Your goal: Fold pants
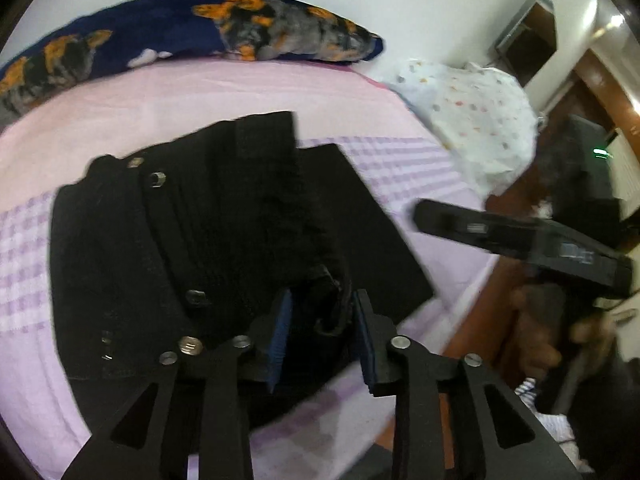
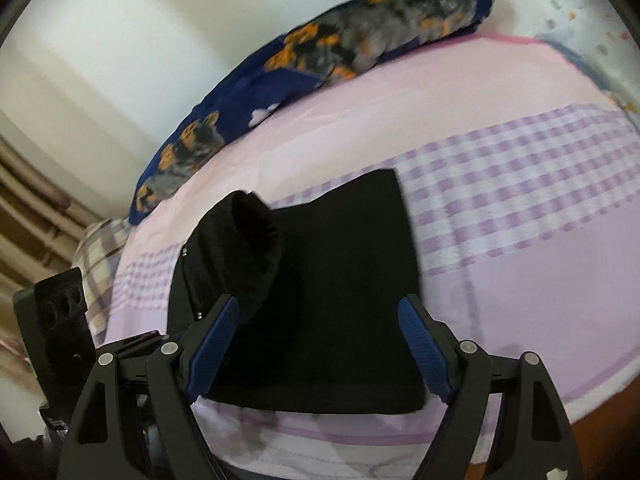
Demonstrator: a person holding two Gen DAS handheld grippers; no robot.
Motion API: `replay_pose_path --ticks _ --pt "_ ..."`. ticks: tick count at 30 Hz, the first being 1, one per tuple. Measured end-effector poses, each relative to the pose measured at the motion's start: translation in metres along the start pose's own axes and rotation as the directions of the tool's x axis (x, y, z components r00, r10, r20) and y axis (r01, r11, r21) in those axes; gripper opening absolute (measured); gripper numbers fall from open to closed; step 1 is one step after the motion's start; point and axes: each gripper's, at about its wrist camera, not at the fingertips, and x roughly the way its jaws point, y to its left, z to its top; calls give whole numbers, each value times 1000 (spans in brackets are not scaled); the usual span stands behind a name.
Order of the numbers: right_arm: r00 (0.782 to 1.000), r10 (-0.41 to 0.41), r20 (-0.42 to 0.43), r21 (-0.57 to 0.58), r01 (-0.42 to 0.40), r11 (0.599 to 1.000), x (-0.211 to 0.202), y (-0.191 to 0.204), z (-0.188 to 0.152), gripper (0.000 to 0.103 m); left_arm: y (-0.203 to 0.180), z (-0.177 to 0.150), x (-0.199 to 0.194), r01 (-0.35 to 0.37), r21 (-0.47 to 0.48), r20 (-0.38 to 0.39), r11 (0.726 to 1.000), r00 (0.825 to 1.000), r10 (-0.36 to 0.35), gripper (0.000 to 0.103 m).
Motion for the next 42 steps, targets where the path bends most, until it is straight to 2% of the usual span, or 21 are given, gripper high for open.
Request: replay_pose_path --ticks 2,4,6,8,11,15,19,22,31,33,35,39,40,42 --pt "999 30 -26 -13 -30 999 7 2 3 79 -5 -1 -7 45 -9 -3 999 999 -45 34" --pt "996 67 -51 -1 -67 998 13 0 5 79 -11 -2 -19 43 21 21 999 999 -44 35" --pt "985 149 -86 40 -146 989 24 -6 9 79 -8 -4 -34 20 43 55 999 998 -23 43" --pt "974 195 -119 82 -186 979 37 -12 12 78 5 -5 -47 -27 33 93 999 995 24 48" --pt "967 223 -125 94 -212 973 47 -15 14 76 33 -8 -59 -91 -28 123 995 988 94 49" --pt "968 219 -119 52 -214 975 57 -11 18 76 67 -12 -62 -167 -118 124 979 976 181 49" --pt "975 191 -116 -16 -194 981 67 -7 20 76 91 -19 -53 -188 -177 103 966 973 208 49" --pt "975 184 -128 -57 -192 980 71 -4 22 76 97 -26 -40 -179 -179 70 967 979 194 48" --pt "967 216 -135 -47 -224 973 85 -3 28 76 91 -33 -22 -174 -155 49 972 982 184 49" --pt "964 226 -138 -62 -236 970 86 2 26 72 93 -34 -23 -159 -165 54 973 984 170 50" --pt "959 236 -153 -70 -249 966 90 6 23 63 95 -34 -22 -149 -174 58 973 985 161 51" --pt "945 275 -178 -40 -286 957 99 7 17 52 95 -34 -22 -149 -174 62 973 985 162 51" --pt "939 290 -187 -26 -300 954 100 7 14 45 95 -35 -22 -150 -171 64 974 985 163 51" --pt "911 331 -244 32 -334 942 111 7 3 37 95 -37 -22 -150 -171 69 974 984 164 51"
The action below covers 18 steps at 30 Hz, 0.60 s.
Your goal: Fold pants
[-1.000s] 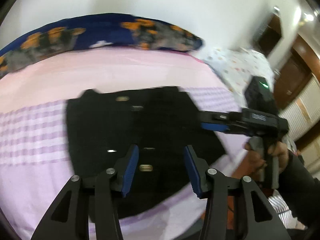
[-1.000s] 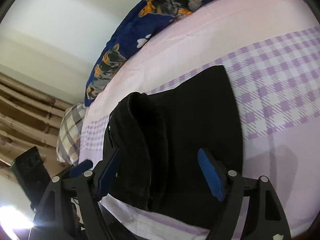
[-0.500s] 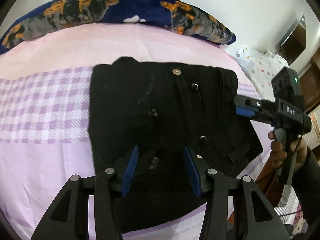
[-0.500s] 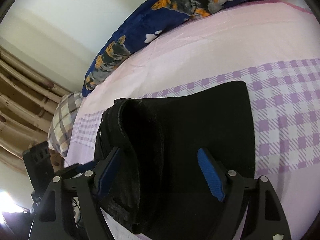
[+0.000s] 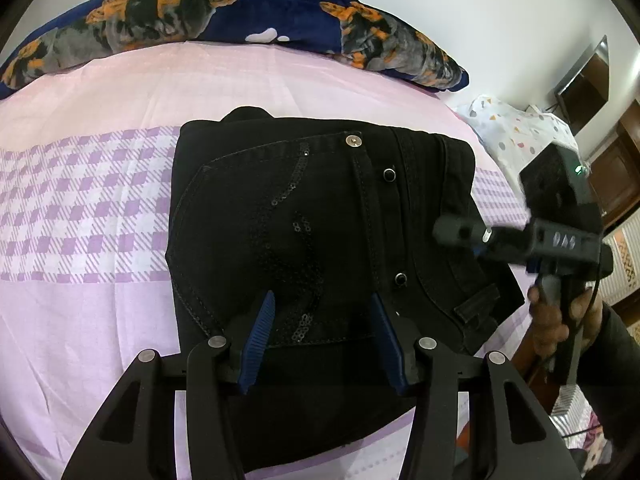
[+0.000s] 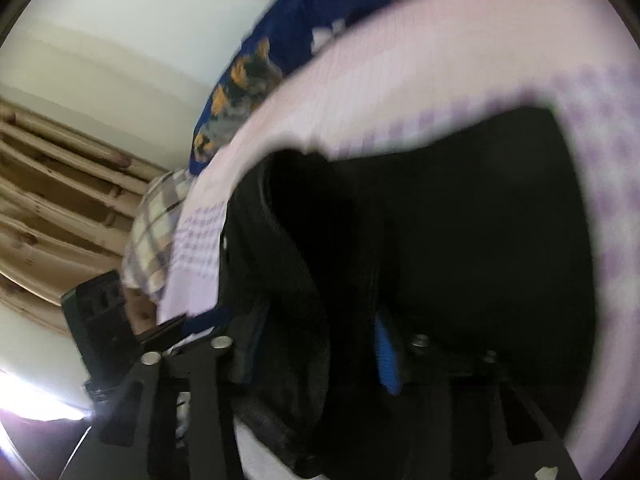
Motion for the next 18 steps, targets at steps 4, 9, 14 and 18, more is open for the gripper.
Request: replay_pose_path --ticks 4,9,14,18 --pt "999 -15 33 57 13 998 -2 9 -6 16 1 -2 -1 7 -9 5 1000 1000 -7 51" --pt "996 -8 86 13 7 1000 -25 46 -2 13 6 6 -20 51 -61 44 997 998 -48 51" --pt "988 15 153 -56 -7 998 -56 76 14 12 2 20 -48 48 -48 133 998 990 -42 51" --pt "980 -25 195 -46 34 998 -75 66 25 12 -10 29 -48 58 -4 131 998 990 -57 51"
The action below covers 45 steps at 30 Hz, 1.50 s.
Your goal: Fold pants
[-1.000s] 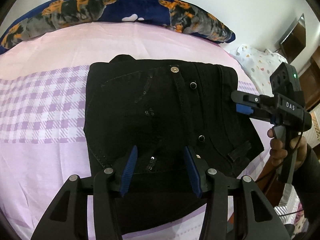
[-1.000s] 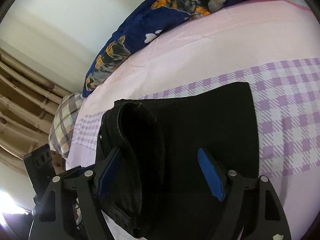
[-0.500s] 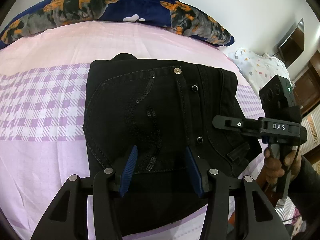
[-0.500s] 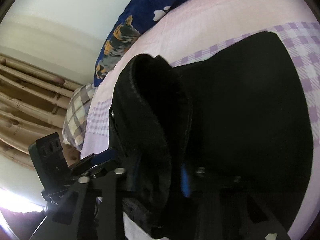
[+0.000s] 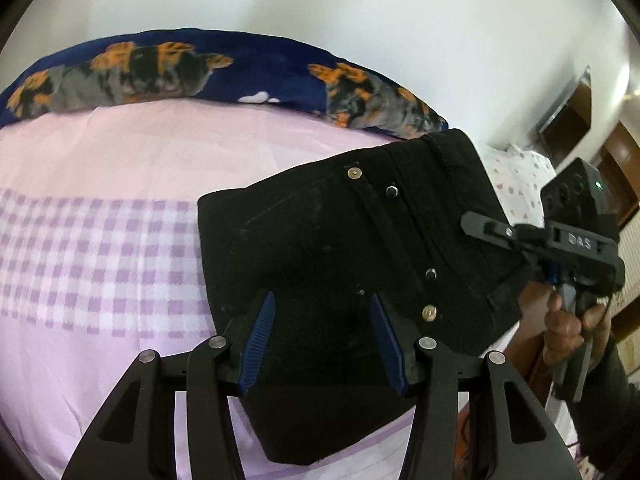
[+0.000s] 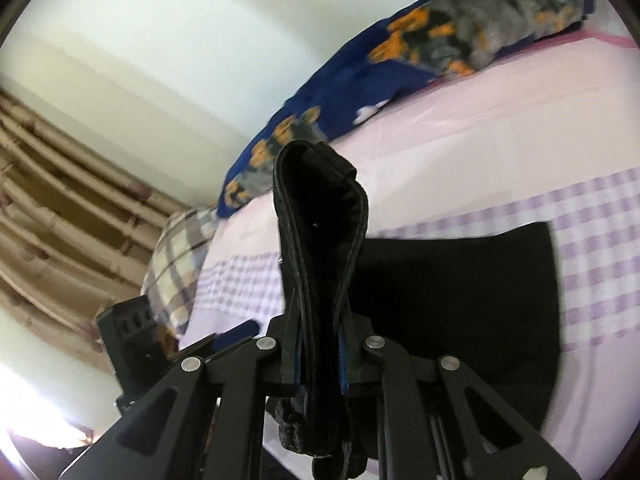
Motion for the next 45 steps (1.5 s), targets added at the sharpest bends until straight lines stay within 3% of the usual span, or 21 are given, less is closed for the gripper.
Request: replay_pose_path --ticks 6,13,17,23,28,34,39,41,45 --pt "993 -118 7 120 116 986 -6 -65 -4 12 -20 0 25 33 48 -52 998 998 -30 51" --pt "991 -136 15 211 130 969 -8 -103 -29 11 -39 -12 50 56 110 -152 992 988 -39 51" --pt "988 -155 0 217 151 964 -5 -119 -32 14 -37 -32 73 74 107 -251 992 967 -45 51" --pt "973 -228 28 168 220 961 -27 -96 -30 35 -42 -43 72 54 155 -221 986 975 -19 51" --pt "978 -202 48 244 184 952 -66 -93 -47 35 -42 -45 73 61 140 -216 988 976 -30 51" --pt "982 -188 -12 307 182 934 -61 -100 -71 35 -39 -50 66 63 127 -210 990 977 -36 51" --pt "982 -186 9 289 176 941 -46 -90 -69 33 -40 -52 64 58 130 -208 990 978 -30 51" --pt "980 -198 10 315 185 931 -39 -93 -66 20 -40 -52 64 55 132 -206 990 978 -27 51" --pt "978 -203 52 310 178 934 -49 -82 -68 13 -41 -52 61 49 142 -213 989 977 -18 51"
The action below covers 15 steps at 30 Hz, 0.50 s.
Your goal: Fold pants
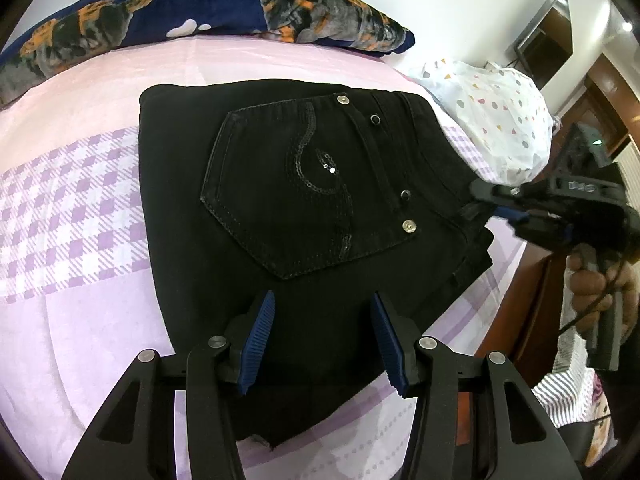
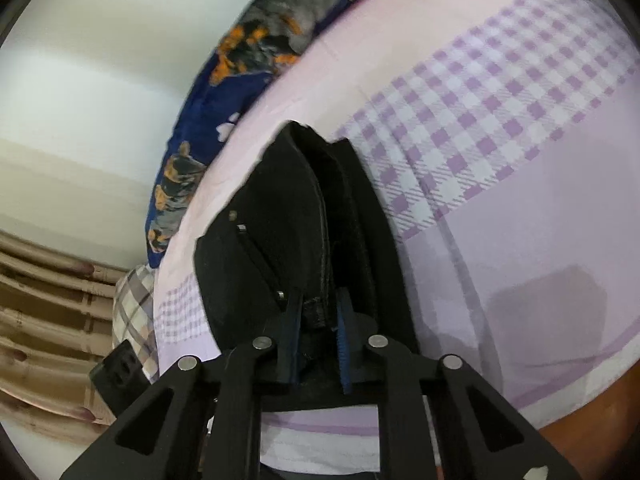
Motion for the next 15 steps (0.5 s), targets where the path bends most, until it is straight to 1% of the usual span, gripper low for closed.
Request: replay_pose_path --ticks 3,5,6,7,10,11,12,15 --pt "999 19 49 -46 -17 999 -22 15 -6 12 0 1 -8 15 -4 4 1000 1000 -15 51" --pt "998 9 64 -68 -5 998 -31 20 -9 12 -1 1 -16 23 2 18 1000 1000 -23 51" --pt "998 -18 62 -84 23 996 -31 19 -12 12 -1 1 -18 24 6 15 1000 1000 -24 51" --pt "997 -57 53 -91 62 994 -27 14 -14 12 -1 0 -16 23 8 3 1000 1000 -23 51" --pt "991 -129 23 -83 130 988 -8 -4 -19 11 1 -8 -5 6 12 -53 1000 999 -6 51" --pt "989 -144 13 -84 145 986 -2 -9 -22 11 0 -11 -4 -6 23 -51 1000 999 7 51" --pt "989 -150 11 -83 151 985 3 -14 -23 12 -2 -11 -5 -11 31 -46 999 999 12 51" --pt "992 -128 6 -58 128 990 3 -20 -22 13 -6 -11 -4 -35 53 -54 998 998 38 52"
